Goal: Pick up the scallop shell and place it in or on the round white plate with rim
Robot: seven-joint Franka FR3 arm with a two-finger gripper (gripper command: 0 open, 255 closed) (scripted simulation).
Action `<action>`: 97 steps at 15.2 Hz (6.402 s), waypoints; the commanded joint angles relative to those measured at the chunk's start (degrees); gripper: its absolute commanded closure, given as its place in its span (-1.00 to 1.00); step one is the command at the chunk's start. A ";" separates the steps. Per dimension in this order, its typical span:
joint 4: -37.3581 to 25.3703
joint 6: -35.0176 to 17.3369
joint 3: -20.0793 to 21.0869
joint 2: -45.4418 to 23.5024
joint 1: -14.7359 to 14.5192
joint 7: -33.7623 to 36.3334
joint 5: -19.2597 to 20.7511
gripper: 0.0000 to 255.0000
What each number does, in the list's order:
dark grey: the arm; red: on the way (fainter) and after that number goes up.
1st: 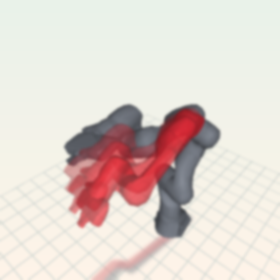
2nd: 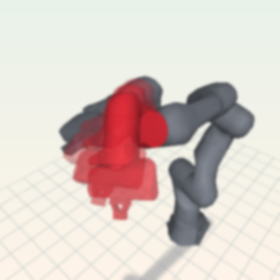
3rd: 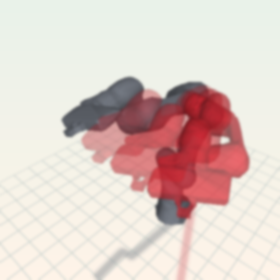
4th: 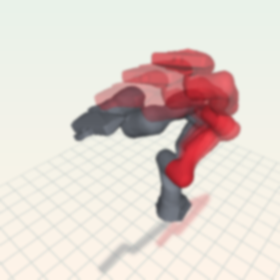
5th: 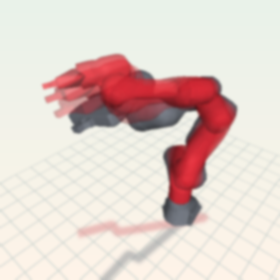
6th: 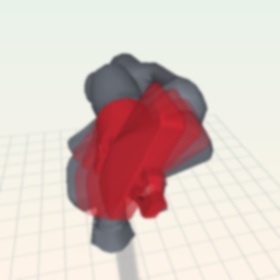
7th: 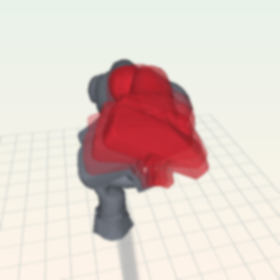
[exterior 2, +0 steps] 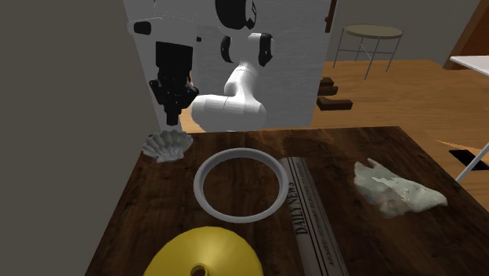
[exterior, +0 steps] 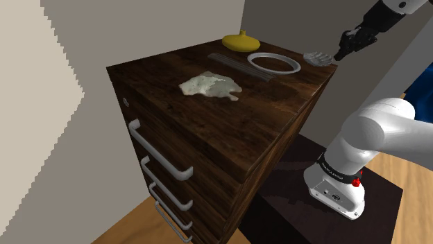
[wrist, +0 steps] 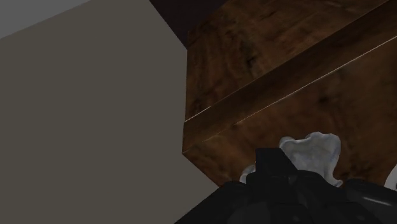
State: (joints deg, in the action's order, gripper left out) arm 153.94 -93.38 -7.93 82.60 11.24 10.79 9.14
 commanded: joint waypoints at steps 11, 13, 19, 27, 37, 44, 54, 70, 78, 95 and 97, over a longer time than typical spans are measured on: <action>-14.06 0.62 -0.81 -26.76 -16.11 -22.04 5.33 -1.00; -16.46 1.32 -0.58 -31.15 -18.87 -26.36 6.13 -1.00; -11.53 -2.93 -1.68 -30.40 -18.51 -26.18 7.05 -1.00; -10.29 -4.07 -1.99 -30.28 -18.42 -26.12 7.32 -1.00; -10.30 -4.06 -1.99 -30.28 -18.41 -26.13 7.32 1.00; -15.57 -0.10 -1.39 -31.55 -18.66 -26.80 6.66 1.00; -25.00 6.34 -0.55 -34.46 -18.96 -27.95 5.77 1.00; -38.31 4.43 13.56 -52.52 -23.14 -11.59 -2.17 1.00; -30.68 -1.42 13.48 -50.79 -23.34 -10.83 -2.25 1.00; -25.24 -5.99 13.47 -49.96 -23.46 -10.21 -2.24 -1.00; -25.24 -5.99 13.47 -49.96 -23.46 -10.21 -2.24 -1.00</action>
State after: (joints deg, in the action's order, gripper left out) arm 128.70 -99.37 5.54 32.64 -12.22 0.58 6.91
